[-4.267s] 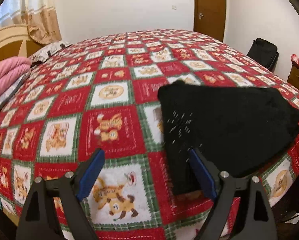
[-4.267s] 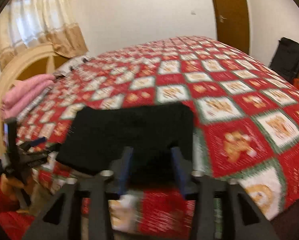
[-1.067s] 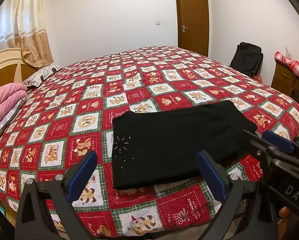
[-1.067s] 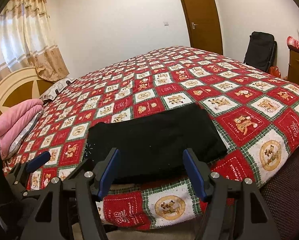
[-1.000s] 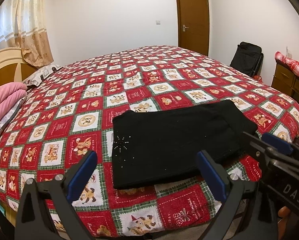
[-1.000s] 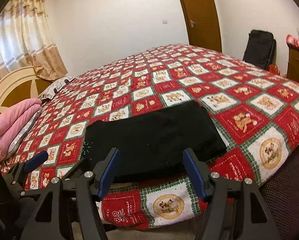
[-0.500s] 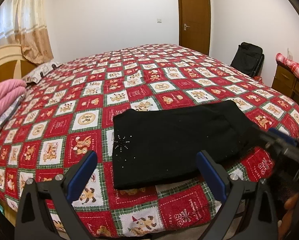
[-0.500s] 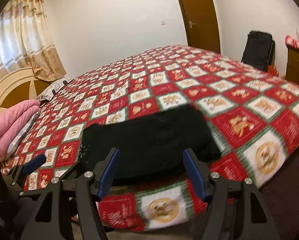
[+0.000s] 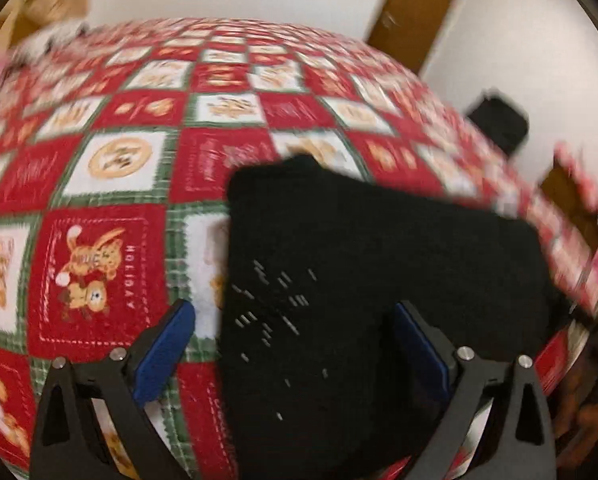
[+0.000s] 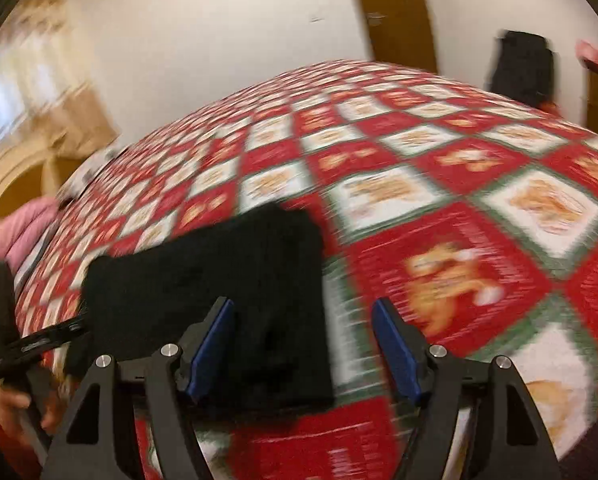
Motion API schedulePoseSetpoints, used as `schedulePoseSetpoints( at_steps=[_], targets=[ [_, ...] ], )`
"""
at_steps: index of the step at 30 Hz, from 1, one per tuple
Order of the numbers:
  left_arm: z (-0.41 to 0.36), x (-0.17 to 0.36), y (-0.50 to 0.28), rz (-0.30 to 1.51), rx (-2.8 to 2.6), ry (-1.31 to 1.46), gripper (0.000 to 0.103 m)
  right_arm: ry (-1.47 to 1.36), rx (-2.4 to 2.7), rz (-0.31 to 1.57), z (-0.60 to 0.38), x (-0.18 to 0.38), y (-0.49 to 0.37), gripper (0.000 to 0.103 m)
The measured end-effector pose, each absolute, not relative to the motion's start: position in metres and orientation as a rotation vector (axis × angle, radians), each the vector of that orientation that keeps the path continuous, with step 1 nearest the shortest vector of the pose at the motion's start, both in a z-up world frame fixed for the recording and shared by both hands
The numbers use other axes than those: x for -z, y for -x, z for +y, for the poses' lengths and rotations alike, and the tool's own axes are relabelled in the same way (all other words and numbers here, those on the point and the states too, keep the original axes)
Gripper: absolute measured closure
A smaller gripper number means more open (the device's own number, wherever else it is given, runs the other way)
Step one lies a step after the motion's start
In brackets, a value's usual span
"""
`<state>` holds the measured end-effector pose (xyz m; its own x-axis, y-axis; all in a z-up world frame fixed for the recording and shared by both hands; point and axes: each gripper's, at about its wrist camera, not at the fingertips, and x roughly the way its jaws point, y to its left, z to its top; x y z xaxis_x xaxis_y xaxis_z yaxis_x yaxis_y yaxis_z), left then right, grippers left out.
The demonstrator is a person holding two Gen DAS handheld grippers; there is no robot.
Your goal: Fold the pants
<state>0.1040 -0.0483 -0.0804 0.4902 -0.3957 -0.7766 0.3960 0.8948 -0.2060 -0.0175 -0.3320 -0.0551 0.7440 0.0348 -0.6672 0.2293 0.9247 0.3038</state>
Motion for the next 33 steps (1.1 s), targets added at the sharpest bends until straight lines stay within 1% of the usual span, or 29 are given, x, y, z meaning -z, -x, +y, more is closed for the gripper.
schedulePoseSetpoints(
  at_steps=[1,3,4,5,6,7,9,11,17,21,25,29,31,33],
  targets=[
    [-0.049,0.081,-0.099,0.927,0.493,-0.019,0.004,-0.387,0.066,0.761,-0.325,0.059,0.013,0.029],
    [-0.045,0.083,-0.088,0.895,0.518,0.008,0.014,-0.302,0.097,0.786,-0.308,0.060,0.008,0.031],
    [-0.043,0.082,-0.085,0.894,0.528,0.020,0.024,-0.263,0.104,0.792,-0.303,0.060,0.005,0.033],
    [-0.042,0.080,-0.085,0.893,0.536,0.027,0.040,-0.255,0.098,0.797,-0.303,0.061,0.003,0.052],
    [-0.039,0.076,-0.085,0.894,0.546,0.046,0.057,-0.246,0.093,0.808,-0.304,0.061,0.001,0.061],
    [-0.036,0.074,-0.090,0.914,0.578,0.095,0.084,-0.242,0.081,0.817,-0.305,0.061,-0.001,0.063],
    [-0.030,0.068,-0.099,0.935,0.595,0.177,0.085,-0.211,0.075,0.827,-0.303,0.056,-0.001,0.069],
    [-0.032,0.060,-0.096,0.890,0.582,0.140,0.086,-0.184,0.074,0.813,-0.295,0.047,0.001,0.071],
    [-0.010,0.029,-0.098,0.782,0.558,0.164,0.089,-0.106,-0.013,0.686,-0.255,-0.007,0.000,0.073],
    [0.034,-0.003,-0.109,0.696,0.468,0.179,0.089,-0.054,-0.141,0.633,-0.211,-0.035,-0.021,0.073],
    [0.098,-0.031,-0.118,0.609,0.327,0.178,0.089,-0.034,-0.300,0.576,-0.158,-0.053,-0.061,0.073],
    [0.168,-0.039,-0.129,0.562,0.111,0.123,0.089,-0.049,-0.456,0.549,-0.091,-0.050,-0.119,0.073],
    [0.194,-0.032,-0.132,0.560,0.027,0.102,0.089,-0.069,-0.534,0.573,-0.057,-0.031,-0.157,0.073],
    [0.216,-0.012,-0.140,0.586,-0.068,0.036,0.087,-0.085,-0.563,0.631,-0.033,-0.004,-0.187,0.070]
  ],
)
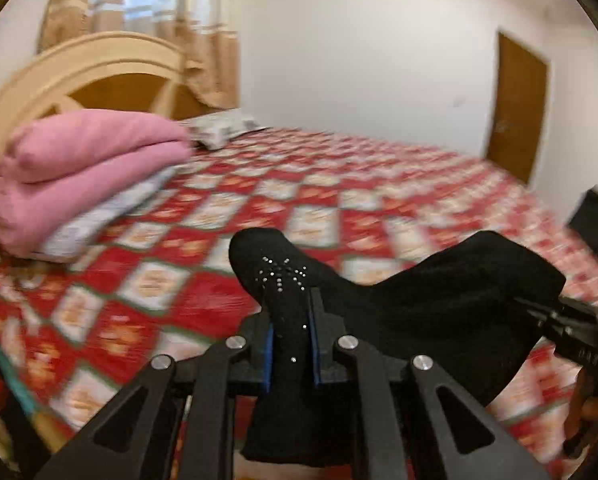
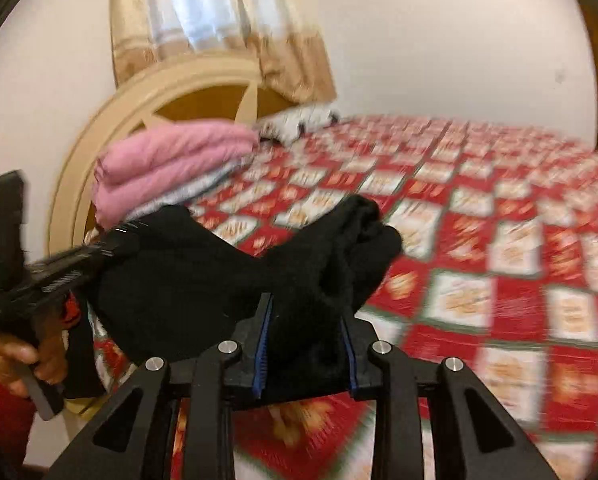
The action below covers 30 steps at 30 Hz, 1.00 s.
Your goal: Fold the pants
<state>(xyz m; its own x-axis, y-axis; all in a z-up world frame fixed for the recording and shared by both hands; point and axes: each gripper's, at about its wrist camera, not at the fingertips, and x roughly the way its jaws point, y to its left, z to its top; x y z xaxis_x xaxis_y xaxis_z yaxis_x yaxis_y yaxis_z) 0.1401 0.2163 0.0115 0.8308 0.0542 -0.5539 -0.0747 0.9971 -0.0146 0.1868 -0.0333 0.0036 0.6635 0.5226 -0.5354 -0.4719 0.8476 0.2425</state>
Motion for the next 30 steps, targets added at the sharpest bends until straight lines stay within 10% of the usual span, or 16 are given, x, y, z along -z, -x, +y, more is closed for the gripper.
schedulePoseSetpoints(
  at_steps=[6,9,17,30],
  targets=[
    [0.264,0.080,-0.165,0.792,-0.177,0.048,0.061,-0.074,-0.539,0.772,-0.002,0.068,-0.216,0.038],
    [0.275,0.075,-0.151,0.741,-0.254,0.046,0.025,-0.067,-0.567,0.805,-0.013,0.062,-0.211,0.038],
    [0.285,0.036,-0.109,0.670,-0.428,0.006,0.024,-0.073,-0.334,0.529,-0.054,0.000,-0.146,0.038],
    [0.171,0.012,-0.067,0.689,-0.259,-0.051,0.010,-0.264,-0.321,0.771,-0.039,0.013,-0.079,0.038]
  ],
)
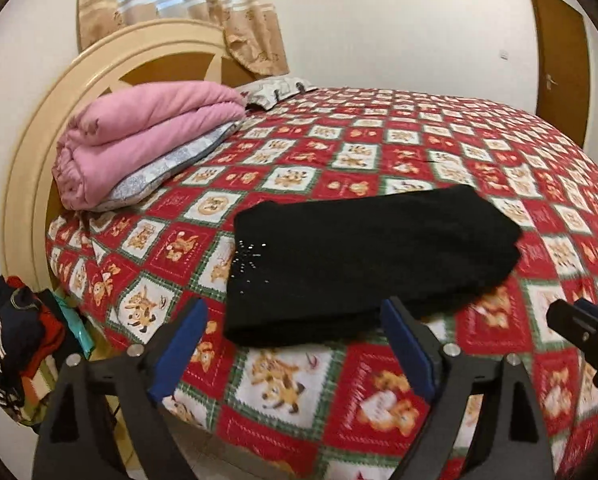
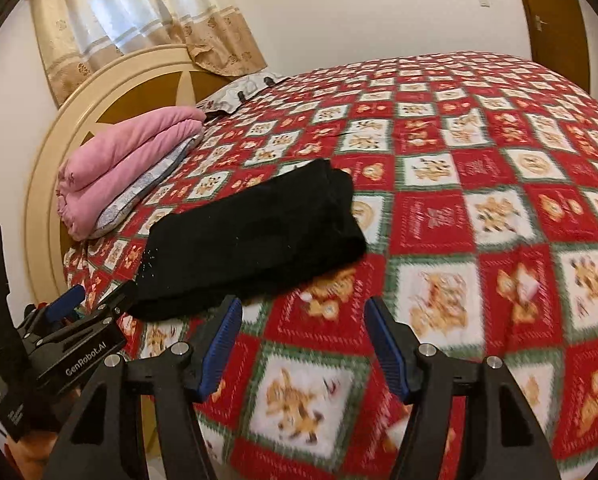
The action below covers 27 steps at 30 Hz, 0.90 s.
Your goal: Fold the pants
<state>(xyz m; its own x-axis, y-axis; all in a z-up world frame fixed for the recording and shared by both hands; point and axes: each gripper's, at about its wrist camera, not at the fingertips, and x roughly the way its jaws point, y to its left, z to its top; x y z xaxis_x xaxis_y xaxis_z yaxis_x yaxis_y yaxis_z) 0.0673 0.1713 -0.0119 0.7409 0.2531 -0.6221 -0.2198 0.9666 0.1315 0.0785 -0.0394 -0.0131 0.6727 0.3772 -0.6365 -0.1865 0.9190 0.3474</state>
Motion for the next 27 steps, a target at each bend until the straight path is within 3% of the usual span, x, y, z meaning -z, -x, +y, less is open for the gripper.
schedulePoseSetpoints(
  at_steps=[5,27],
  targets=[
    [0.165,-0.004,-0.042,0.631,-0.280,-0.051,0.000,-0.249,-0.330,0.704,-0.045,-0.008,-0.047,0.038],
    [0.160,-0.015,-0.021,0.593,-0.245,0.048,0.000,-0.209,-0.296,0.564,-0.037,-0.043,-0.013,0.035]
  ],
)
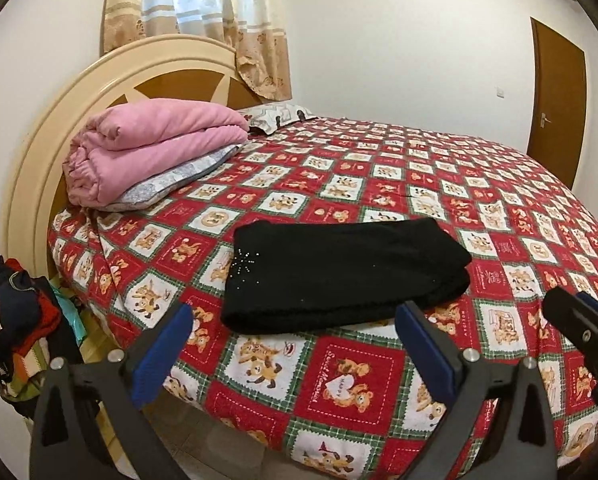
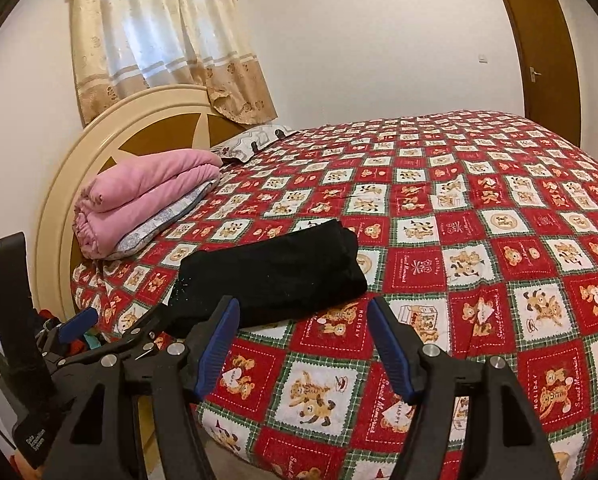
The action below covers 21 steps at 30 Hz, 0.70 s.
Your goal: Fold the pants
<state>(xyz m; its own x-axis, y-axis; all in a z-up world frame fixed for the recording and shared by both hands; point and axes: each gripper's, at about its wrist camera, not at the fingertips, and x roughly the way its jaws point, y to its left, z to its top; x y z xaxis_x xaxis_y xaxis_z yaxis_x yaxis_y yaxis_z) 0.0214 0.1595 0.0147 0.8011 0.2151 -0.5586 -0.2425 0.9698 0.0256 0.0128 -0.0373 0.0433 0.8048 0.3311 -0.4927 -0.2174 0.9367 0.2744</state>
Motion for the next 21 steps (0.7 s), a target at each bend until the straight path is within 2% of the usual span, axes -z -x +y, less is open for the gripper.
schedulePoseSetpoints(
  at_steps=[21],
  targets=[
    [0.1567,-0.0172,-0.0215,0.576,-0.248,0.030,0.000,-0.200,-0.288,0.549,-0.0372,-0.0432,-0.0120,0.035]
  ],
)
